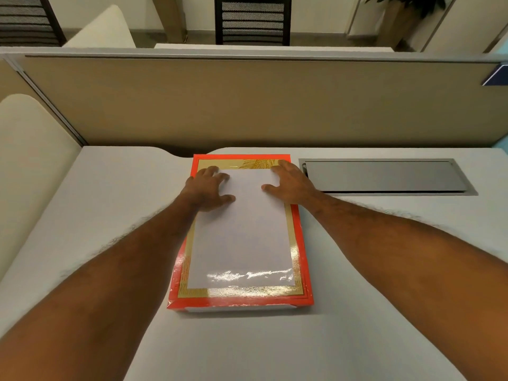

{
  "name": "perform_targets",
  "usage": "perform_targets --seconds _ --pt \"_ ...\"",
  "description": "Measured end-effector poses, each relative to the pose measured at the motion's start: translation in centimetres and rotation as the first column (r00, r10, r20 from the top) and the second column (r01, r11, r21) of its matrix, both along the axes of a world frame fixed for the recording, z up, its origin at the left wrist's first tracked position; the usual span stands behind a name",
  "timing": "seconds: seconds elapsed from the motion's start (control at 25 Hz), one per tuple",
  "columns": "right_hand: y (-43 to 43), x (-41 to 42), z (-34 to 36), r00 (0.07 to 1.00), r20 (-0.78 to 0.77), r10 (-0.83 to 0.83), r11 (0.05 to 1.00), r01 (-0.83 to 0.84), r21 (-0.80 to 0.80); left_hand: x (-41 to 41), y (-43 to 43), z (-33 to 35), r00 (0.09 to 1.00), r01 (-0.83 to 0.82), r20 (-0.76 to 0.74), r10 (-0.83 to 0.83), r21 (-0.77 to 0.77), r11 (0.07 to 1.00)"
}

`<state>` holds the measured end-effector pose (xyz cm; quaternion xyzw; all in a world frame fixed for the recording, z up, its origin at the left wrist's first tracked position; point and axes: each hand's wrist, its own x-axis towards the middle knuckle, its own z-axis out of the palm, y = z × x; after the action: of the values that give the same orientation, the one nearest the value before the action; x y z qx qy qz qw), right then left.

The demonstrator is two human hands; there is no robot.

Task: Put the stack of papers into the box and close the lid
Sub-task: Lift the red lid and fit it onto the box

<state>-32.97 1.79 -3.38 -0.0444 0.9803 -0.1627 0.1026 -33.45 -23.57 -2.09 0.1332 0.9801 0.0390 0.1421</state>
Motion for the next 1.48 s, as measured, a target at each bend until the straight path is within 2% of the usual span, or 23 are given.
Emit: perform_targets --seconds 0.12,0.28,0.44,0.8,1.0,1.2,1.28,1.4,1.48 --pt "-0.5 1.2 0.4 1.000 -0.028 -0.001 1.000 0.001 0.002 1.5 -0.2 -0.4 1.000 0.003 -0.010 -0.003 0.032 0.999" --pt "-1.2 7.1 -0.1 0.996 -0.086 -0.020 0.992 0.009 -0.123 6.7 -1.4 -1.4 0.995 0.053 -0.089 -0.041 0.129 0.990" --pt "-2.0 13.6 -1.4 0.994 -0.105 0.020 0.995 -0.030 -0.090 13.4 -2.0 -2.5 0.986 0.075 -0.162 -0.040 0.218 0.973" --pt "-3.7 19.6 -3.0 0.990 -0.143 0.009 0.999 -0.003 0.044 18.5 -1.8 -3.6 0.976 0.065 -0.218 -0.017 0.216 0.974" --pt "-3.9 19.3 -2.9 0.987 -0.159 -0.002 0.999 0.010 0.048 18.2 -1.9 -3.6 0.974 0.055 -0.228 -0.003 0.220 0.974" --pt "-3.9 18.4 -3.4 0.996 -0.080 0.032 0.999 -0.032 0.004 17.6 -1.9 -4.0 0.988 0.009 -0.151 0.025 0.221 0.975" --pt "-1.8 22.2 0.3 0.980 -0.197 -0.008 0.999 0.015 0.036 20.3 -0.7 0.6 0.969 0.062 -0.247 -0.010 0.205 0.977" --pt "-0.2 21.9 -0.3 0.991 -0.128 0.045 0.989 -0.026 0.149 19.3 -1.0 0.9 0.976 0.077 -0.213 -0.048 0.130 0.988" --pt "0.9 22.0 -0.4 0.997 -0.070 0.016 0.982 -0.003 0.189 19.5 -1.0 1.0 0.979 0.074 -0.194 -0.057 0.079 0.994"
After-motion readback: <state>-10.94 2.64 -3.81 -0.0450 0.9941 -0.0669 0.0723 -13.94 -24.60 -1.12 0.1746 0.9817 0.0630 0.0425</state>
